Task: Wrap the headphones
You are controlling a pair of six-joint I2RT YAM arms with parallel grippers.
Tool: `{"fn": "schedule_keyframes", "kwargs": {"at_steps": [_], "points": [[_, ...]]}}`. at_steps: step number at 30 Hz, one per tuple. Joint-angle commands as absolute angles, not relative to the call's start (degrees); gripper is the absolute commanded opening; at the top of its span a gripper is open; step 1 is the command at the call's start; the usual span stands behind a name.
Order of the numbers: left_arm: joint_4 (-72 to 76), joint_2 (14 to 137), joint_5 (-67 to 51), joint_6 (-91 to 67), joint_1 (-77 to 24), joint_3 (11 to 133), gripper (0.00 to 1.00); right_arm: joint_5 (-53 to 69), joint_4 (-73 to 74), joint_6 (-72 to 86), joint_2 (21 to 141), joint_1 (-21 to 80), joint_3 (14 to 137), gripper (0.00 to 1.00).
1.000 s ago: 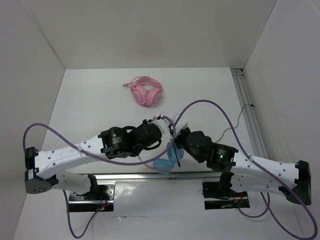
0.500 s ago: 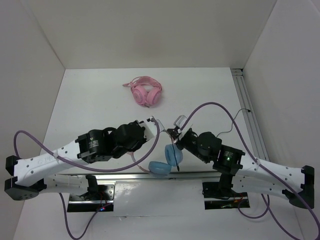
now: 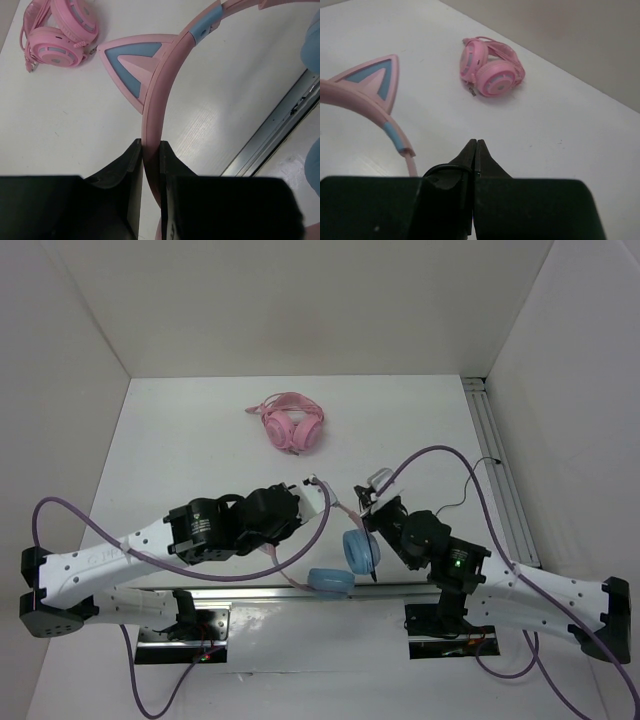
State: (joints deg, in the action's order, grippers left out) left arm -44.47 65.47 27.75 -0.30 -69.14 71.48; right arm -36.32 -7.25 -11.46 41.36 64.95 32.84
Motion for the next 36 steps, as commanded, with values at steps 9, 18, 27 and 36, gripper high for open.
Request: {"fn": "schedule_keyframes", "kwargs": {"at_steps": [9,18,27,36], "points": [[-41.6,63.4,23.1,3.5,-71.2,72.1,0.00,-18.9,-1.1,-12.9,52.5,63.8,42.3,0.00],[-35.8,51.0,14.0,5.6,-71.2,70.0,0.00,-4.3,-0.5,-12.9,54.6,58.0,43.0,0.08],[-34.5,50.4,9.1,5.1,-71.2,71.0,0.00,9.3,-4.7,-12.9,57.0,51.9,43.5,0.22],[-31.0,57.0,20.3,0.5,-71.2,73.9,0.00,31.9,-23.8,-4.9,61.4,43.2,38.2,0.46]]}}
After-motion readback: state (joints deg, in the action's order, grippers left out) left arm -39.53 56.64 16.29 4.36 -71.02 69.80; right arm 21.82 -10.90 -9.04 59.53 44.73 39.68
